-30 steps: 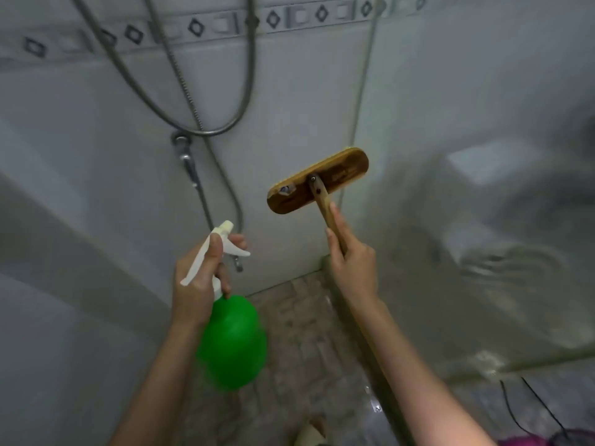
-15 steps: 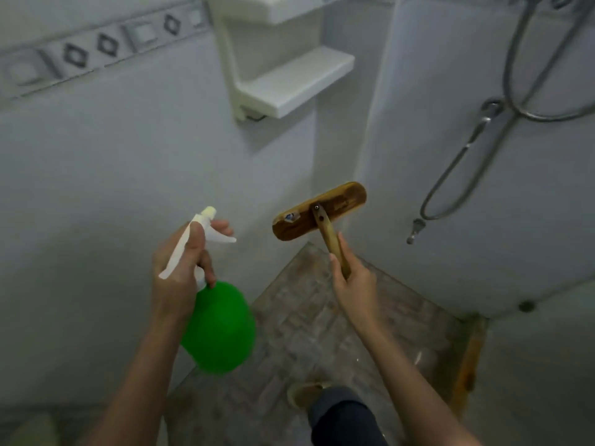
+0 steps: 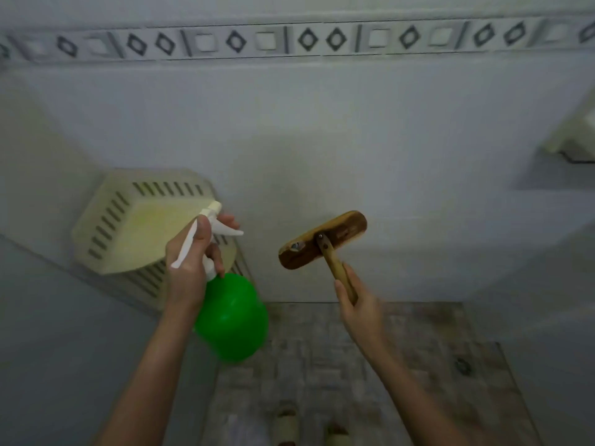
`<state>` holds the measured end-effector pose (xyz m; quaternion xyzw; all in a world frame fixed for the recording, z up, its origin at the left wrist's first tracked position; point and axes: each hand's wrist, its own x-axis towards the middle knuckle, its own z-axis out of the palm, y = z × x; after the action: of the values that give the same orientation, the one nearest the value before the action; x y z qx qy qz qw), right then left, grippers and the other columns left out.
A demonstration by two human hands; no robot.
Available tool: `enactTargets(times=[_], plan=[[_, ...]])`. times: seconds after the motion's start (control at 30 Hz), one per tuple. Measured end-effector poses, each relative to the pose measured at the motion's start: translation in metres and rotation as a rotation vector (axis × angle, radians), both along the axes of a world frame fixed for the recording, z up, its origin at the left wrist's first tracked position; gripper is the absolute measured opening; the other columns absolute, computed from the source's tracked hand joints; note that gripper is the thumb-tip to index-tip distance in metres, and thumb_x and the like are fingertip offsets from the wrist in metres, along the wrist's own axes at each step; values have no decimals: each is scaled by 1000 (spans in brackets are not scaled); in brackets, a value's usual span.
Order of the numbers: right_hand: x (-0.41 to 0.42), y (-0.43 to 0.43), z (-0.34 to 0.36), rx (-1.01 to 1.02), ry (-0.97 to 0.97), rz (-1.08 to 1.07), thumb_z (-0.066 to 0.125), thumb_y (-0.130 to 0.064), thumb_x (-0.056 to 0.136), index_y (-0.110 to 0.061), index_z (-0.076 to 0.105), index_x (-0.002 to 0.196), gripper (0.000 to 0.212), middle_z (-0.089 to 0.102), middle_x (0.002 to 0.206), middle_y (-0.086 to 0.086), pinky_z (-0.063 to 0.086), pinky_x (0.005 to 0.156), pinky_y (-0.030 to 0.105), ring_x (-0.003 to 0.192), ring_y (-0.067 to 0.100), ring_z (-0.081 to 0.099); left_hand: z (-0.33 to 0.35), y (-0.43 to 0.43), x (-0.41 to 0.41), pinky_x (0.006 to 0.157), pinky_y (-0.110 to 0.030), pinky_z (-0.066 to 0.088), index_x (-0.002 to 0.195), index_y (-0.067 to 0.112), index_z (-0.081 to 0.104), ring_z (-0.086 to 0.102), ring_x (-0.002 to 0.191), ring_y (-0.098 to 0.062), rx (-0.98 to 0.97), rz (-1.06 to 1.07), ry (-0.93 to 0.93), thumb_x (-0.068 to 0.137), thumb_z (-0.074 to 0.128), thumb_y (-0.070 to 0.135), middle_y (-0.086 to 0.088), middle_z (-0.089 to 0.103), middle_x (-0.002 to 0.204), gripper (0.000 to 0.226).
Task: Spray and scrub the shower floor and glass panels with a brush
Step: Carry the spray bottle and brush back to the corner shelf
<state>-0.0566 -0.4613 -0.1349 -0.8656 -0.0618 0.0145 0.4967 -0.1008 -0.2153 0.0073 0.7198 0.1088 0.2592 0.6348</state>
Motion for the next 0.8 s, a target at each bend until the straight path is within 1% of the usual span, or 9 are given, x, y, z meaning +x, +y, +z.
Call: enactTargets(times=[0.07, 0.1, 0.2, 0.33, 0.47, 0.57, 0.63, 0.73, 0.8], plan=[[6, 22, -11, -11, -6, 98, 51, -37, 97, -36, 44, 140, 43, 53, 62, -16, 35, 42, 14, 47, 1, 53, -6, 23, -11, 42, -26, 38, 101, 19, 77, 43, 44, -24, -41, 105, -29, 91, 49, 70, -2, 73, 101, 60], [9, 34, -16, -1, 4, 151, 52, -35, 97, -38, 44, 136, 40, 51, 62, -18, 34, 42, 13, 47, 0, 53, -6, 34, -15, 42, -27, 38, 100, 25, 78, 44, 44, -22, -56, 149, -47, 92, 50, 68, -4, 73, 102, 53], [19, 70, -43, 10, 50, 295, 55, -30, 96, -32, 56, 124, 28, 60, 66, -8, 36, 42, 17, 50, 5, 54, -8, 66, -19, 41, -23, 38, 97, 16, 77, 46, 44, -15, -63, 285, -78, 97, 48, 61, -6, 72, 102, 54], [34, 120, -91, -69, 94, 446, 59, -29, 95, -15, 66, 104, 18, 58, 63, -1, 37, 47, 19, 49, 7, 50, -1, 111, -7, 38, -21, 36, 89, 39, 78, 42, 39, -9, -48, 375, -137, 101, 38, 41, -7, 71, 99, 42], [56, 167, -133, -137, 152, 609, 59, -30, 95, -10, 67, 97, 21, 53, 58, -5, 35, 47, 16, 47, 2, 50, 0, 153, 19, 37, -22, 38, 94, 22, 74, 49, 42, -11, -20, 434, -255, 101, 41, 38, -5, 73, 90, 37], [73, 203, -156, -203, 185, 721, 57, -34, 95, -9, 68, 98, 28, 52, 59, -4, 34, 47, 16, 50, -1, 52, 2, 177, 38, 38, -22, 39, 87, 34, 77, 51, 44, -13, -9, 463, -340, 101, 43, 36, -5, 74, 89, 37], [83, 227, -168, -250, 202, 772, 55, -39, 96, -11, 69, 97, 31, 57, 66, -1, 35, 48, 15, 49, 1, 51, -1, 193, 51, 38, -23, 39, 88, 31, 76, 50, 44, -14, 13, 488, -354, 101, 44, 36, -7, 73, 91, 36], [97, 260, -178, -258, 252, 811, 54, -44, 95, -20, 64, 99, 26, 68, 85, 3, 47, 60, 22, 66, 8, 62, -11, 213, 70, 38, -28, 40, 95, 14, 75, 53, 49, -21, 81, 528, -323, 99, 45, 41, -12, 74, 95, 40], [102, 279, -181, -235, 297, 807, 53, -47, 94, -20, 64, 106, 31, 68, 91, 4, 51, 67, 29, 76, 16, 66, -15, 219, 79, 39, -30, 41, 93, 28, 78, 57, 55, -23, 115, 529, -309, 98, 46, 43, -6, 76, 94, 36]])
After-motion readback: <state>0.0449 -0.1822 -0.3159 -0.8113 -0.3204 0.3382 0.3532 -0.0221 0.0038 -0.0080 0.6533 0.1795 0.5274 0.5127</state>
